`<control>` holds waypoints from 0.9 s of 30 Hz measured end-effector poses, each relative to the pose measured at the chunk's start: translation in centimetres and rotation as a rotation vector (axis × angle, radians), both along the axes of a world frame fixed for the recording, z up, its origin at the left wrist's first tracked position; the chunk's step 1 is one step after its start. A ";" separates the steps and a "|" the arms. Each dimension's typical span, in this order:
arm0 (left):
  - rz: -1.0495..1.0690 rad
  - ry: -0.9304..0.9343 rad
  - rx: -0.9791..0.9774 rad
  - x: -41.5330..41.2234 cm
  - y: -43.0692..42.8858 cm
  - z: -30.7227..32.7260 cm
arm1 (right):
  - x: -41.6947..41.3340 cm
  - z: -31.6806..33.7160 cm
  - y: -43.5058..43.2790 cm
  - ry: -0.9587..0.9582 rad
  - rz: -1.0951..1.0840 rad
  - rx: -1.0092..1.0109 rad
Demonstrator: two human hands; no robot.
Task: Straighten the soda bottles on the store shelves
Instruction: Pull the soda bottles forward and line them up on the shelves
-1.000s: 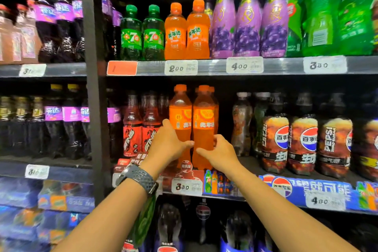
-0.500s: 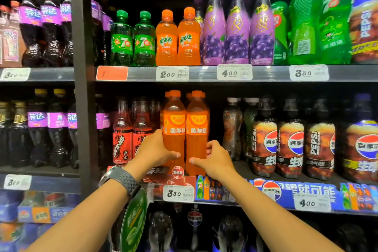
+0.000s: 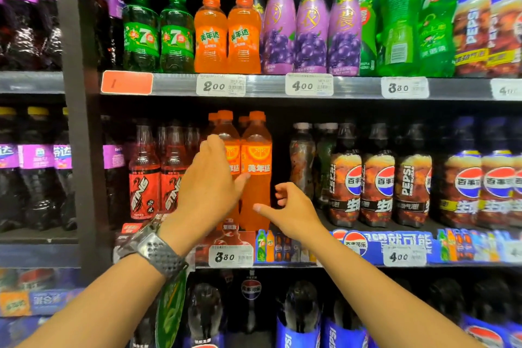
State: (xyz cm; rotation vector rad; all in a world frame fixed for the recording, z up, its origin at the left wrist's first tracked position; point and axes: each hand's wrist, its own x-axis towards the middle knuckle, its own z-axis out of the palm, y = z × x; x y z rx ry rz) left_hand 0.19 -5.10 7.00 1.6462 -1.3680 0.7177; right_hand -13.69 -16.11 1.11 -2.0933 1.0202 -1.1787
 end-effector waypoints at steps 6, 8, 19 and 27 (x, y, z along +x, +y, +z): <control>-0.298 0.080 0.311 -8.0 -4.7 1.0 | -10.4 2.5 -1.9 -0.130 -0.199 -0.224; -0.320 0.126 0.435 -10.4 -7.2 0.4 | -14.7 3.6 -3.2 -0.146 -0.266 -0.259; -0.475 0.712 0.258 -18.1 -15.4 -4.0 | -22.7 13.1 -8.9 0.285 -0.321 -0.496; -0.491 0.751 0.267 -16.7 -16.6 -4.9 | -21.7 13.5 -9.8 0.510 -0.133 -0.130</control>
